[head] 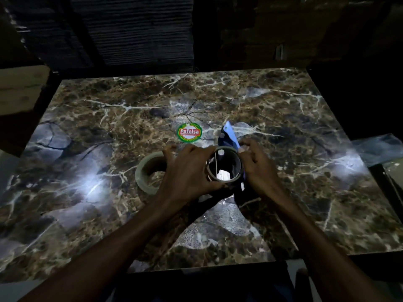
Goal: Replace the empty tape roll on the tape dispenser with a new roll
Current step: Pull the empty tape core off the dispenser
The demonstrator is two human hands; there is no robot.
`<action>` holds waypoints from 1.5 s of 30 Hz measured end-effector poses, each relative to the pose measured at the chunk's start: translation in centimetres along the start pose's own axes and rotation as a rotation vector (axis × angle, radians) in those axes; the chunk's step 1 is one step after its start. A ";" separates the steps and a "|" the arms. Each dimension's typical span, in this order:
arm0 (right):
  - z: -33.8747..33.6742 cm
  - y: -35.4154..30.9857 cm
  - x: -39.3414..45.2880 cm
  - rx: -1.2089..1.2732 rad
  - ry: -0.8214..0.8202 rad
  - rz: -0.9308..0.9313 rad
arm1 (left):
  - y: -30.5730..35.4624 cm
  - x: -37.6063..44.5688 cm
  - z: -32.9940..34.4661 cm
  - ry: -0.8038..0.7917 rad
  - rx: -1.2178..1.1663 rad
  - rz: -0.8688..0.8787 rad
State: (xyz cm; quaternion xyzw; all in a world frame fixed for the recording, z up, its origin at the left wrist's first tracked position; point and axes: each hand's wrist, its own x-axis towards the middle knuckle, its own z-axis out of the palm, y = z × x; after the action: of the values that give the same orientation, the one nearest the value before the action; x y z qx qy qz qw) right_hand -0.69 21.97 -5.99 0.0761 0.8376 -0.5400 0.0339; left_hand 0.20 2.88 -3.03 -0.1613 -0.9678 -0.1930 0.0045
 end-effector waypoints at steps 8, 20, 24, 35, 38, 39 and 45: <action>-0.4 0.9 0.0 0.068 0.002 -0.234 | -1.7 -0.9 2.2 0.257 0.069 0.101; -1.0 0.0 -5.0 0.144 -0.029 -0.464 | -0.4 -5.7 0.6 0.359 0.040 0.119; -2.0 -1.0 -7.3 0.166 -0.058 -0.499 | 0.3 -7.0 -0.2 0.406 0.040 0.173; -3.1 -0.2 -8.9 0.076 -0.120 -0.547 | -2.5 -6.4 -4.3 0.113 0.029 0.468; -3.3 0.1 -8.9 0.092 -0.166 -0.535 | -2.2 -5.9 -5.8 0.046 0.034 0.515; -3.4 0.1 -9.0 0.102 -0.185 -0.526 | -2.1 -5.8 -6.2 0.033 0.036 0.526; -3.6 0.0 -9.2 0.112 -0.171 -0.528 | -0.8 -5.2 -7.8 0.010 0.099 0.531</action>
State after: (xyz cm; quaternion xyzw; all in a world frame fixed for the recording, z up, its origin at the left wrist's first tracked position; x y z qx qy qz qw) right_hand 8.50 24.37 -3.18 -0.1887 0.7914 -0.5800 -0.0418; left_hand 4.49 -2.33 3.51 -0.4081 -0.8999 -0.1381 0.0676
